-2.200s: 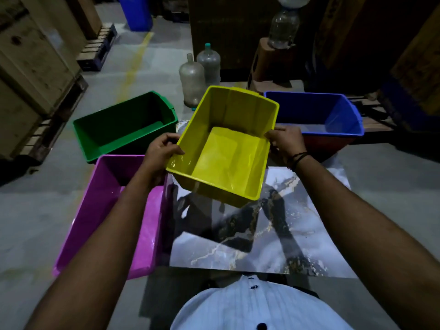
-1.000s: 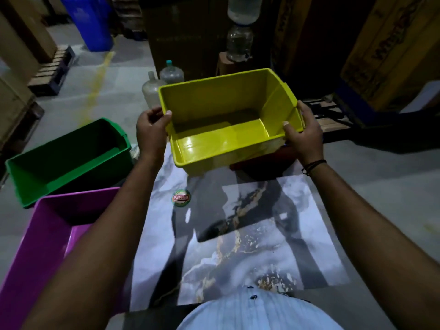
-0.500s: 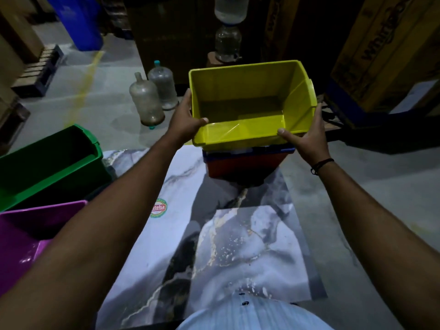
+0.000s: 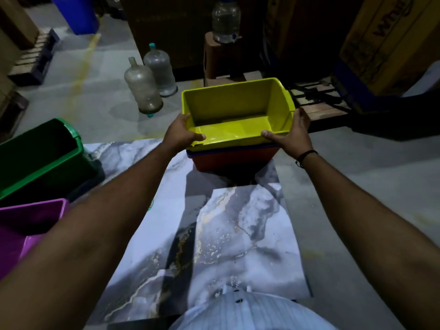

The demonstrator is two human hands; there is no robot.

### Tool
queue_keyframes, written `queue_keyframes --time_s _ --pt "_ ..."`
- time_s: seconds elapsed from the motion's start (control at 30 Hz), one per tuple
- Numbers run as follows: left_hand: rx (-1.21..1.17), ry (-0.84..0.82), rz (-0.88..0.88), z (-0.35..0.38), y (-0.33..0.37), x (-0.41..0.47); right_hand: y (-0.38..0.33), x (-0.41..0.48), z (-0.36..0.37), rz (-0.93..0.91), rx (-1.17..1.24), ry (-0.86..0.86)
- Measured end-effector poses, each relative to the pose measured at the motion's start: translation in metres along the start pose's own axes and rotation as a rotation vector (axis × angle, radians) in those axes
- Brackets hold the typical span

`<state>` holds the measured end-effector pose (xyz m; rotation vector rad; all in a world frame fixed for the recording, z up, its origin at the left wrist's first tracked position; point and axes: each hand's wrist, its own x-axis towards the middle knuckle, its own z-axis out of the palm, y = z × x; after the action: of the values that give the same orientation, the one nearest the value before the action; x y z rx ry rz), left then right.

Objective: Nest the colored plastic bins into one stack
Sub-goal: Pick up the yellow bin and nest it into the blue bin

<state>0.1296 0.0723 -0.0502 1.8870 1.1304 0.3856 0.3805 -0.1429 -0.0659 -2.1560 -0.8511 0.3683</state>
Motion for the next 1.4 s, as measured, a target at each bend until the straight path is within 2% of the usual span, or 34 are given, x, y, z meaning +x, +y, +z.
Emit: queue_keyframes --time_s 0.13,0.3,0.83,1.07,1.27,1.4 --pt "0.125 -0.019 -0.006 0.011 -0.009 -0.004 0.011 0.008 0.009 0.050 -0.032 -0.073" --pt "0.191 -0.051 0.013 0.013 -0.021 -0.002 0.020 0.007 0.020 0.051 -0.058 -0.048" --pt "0.698 -0.098 0.051 0.018 -0.030 -0.004 0.034 0.012 0.028 0.116 -0.036 -0.097" --pt "0.892 -0.042 0.078 0.024 -0.033 -0.005 0.031 0.011 0.028 0.138 -0.067 -0.111" --pt "0.886 0.133 -0.004 0.056 -0.031 -0.032 0.028 -0.001 0.033 0.177 -0.048 -0.059" --pt "0.798 0.096 -0.015 0.056 -0.037 -0.042 0.032 -0.026 0.045 0.183 -0.058 0.043"
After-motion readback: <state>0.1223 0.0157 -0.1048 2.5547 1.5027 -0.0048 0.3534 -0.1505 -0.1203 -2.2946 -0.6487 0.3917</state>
